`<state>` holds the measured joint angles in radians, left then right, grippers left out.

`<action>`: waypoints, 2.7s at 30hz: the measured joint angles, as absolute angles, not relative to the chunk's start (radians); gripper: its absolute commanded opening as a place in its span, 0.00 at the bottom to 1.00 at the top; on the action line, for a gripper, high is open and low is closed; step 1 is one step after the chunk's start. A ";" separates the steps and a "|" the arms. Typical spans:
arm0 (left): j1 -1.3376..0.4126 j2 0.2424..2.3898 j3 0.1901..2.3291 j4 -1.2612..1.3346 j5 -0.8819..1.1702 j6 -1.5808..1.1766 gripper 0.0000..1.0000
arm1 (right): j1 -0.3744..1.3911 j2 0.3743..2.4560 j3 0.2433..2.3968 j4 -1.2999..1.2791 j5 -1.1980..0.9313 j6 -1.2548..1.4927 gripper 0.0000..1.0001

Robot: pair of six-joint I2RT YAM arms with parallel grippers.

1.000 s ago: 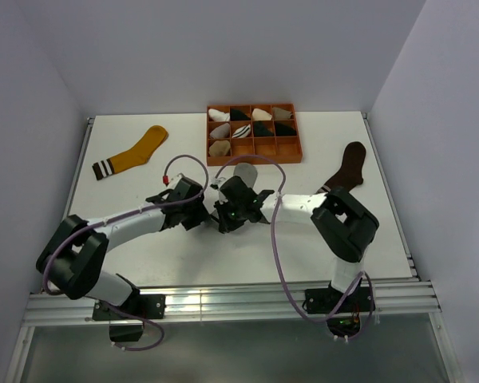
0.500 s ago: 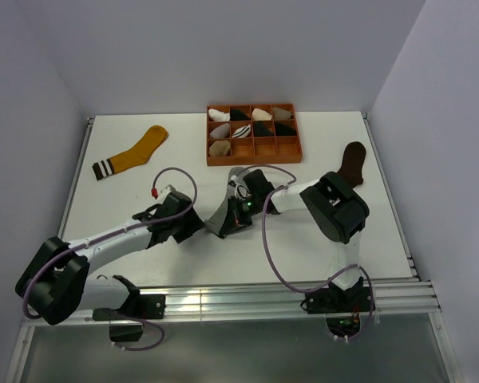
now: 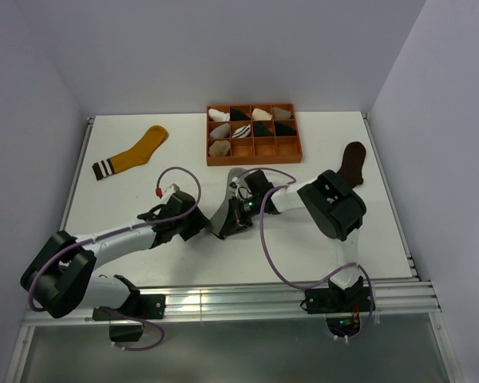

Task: Roll the socks
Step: Roll the sock at the center of the board.

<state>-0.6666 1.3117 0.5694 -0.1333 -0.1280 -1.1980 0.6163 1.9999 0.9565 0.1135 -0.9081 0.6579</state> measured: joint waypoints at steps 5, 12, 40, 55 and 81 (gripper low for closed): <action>-0.668 1.375 0.573 -0.124 -0.125 -1.211 0.44 | 0.616 2.000 0.955 0.120 -0.907 0.668 0.01; -0.685 1.415 0.592 -0.102 -0.125 -1.227 0.23 | 0.615 1.999 0.941 0.145 -0.901 0.685 0.05; -0.706 1.667 0.958 -0.389 -0.125 -1.036 0.00 | 1.106 1.513 0.705 0.192 0.287 0.260 0.44; -0.706 1.680 0.976 -0.404 -0.117 -1.005 0.00 | 1.160 1.642 0.728 0.234 0.429 0.165 0.45; -0.696 1.710 1.012 -0.413 -0.092 -0.969 0.09 | 1.171 1.770 0.778 0.299 0.544 0.161 0.00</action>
<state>-0.6960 1.7096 1.0119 -0.4129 -0.0917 -0.9688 1.1709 1.7699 0.7784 0.2985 0.5442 0.1612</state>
